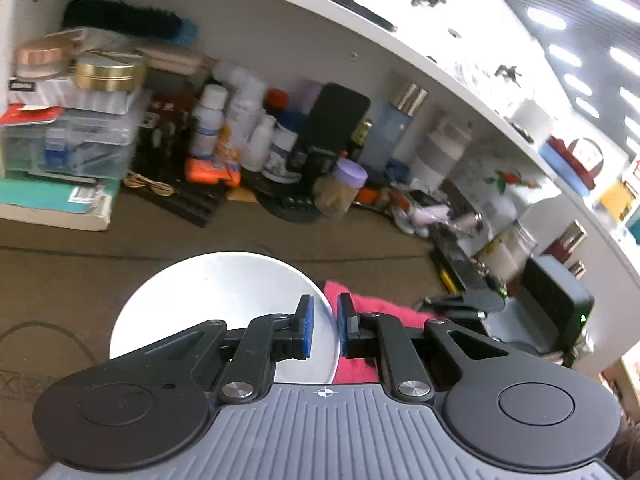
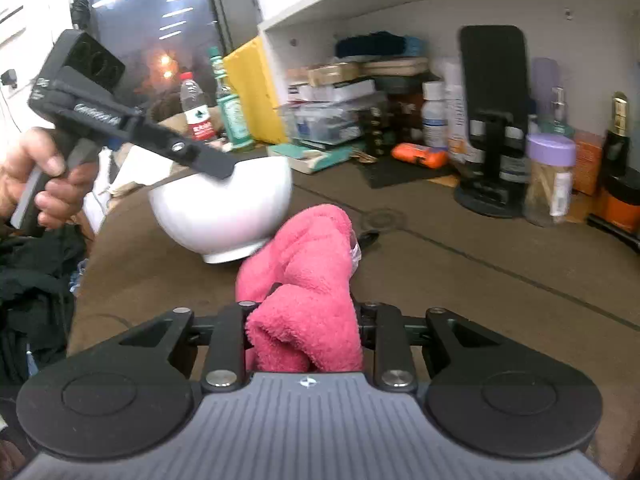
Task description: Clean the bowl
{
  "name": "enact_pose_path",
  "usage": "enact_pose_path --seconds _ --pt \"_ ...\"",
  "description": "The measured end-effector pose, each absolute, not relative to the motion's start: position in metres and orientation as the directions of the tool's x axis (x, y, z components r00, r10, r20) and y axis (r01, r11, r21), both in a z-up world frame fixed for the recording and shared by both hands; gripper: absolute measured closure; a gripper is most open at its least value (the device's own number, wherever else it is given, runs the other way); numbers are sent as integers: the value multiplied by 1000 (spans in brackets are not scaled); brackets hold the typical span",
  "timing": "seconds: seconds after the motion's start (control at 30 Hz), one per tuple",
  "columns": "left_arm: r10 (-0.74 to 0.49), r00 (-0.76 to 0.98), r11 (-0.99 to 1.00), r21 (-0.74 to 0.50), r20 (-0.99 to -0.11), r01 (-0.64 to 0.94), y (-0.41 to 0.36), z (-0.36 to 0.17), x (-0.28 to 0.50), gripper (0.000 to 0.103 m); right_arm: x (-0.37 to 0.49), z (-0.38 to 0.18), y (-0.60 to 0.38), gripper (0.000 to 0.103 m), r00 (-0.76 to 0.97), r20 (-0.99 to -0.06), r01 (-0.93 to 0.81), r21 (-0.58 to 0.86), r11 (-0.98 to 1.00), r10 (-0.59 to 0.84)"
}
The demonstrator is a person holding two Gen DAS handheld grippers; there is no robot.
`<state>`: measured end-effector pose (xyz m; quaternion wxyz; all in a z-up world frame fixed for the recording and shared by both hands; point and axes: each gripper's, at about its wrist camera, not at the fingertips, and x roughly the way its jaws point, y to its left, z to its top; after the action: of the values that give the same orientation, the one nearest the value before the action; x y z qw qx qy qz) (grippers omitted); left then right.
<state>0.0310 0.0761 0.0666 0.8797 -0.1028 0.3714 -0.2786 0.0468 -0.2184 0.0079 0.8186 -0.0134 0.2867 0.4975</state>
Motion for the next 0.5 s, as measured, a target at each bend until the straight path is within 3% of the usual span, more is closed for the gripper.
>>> enact_pose_path --seconds 0.03,0.1,0.2,0.27,0.37,0.4,0.5 --pt "-542 571 838 -345 -617 423 72 68 29 80 43 10 -215 75 325 -480 -838 254 483 815" --pt "-489 577 861 -256 -654 439 63 70 24 57 33 14 -210 75 322 -484 -863 204 462 814" --pt "-373 579 879 -77 -725 470 38 60 11 33 36 13 -212 75 364 -500 -838 192 511 785" --pt "-248 593 845 127 -766 519 8 48 -2 27 48 7 -223 75 381 -501 -797 248 551 777" --pt "-109 593 769 310 -798 559 -19 29 -6 25 59 1 -233 71 400 -511 -755 286 590 760" --pt "-18 604 705 418 -797 572 -29 19 -9 25 61 0 -237 68 403 -511 -750 290 594 759" --pt "148 608 520 585 -780 623 -52 -1 -14 21 64 -1 -245 65 414 -510 -741 292 605 754"
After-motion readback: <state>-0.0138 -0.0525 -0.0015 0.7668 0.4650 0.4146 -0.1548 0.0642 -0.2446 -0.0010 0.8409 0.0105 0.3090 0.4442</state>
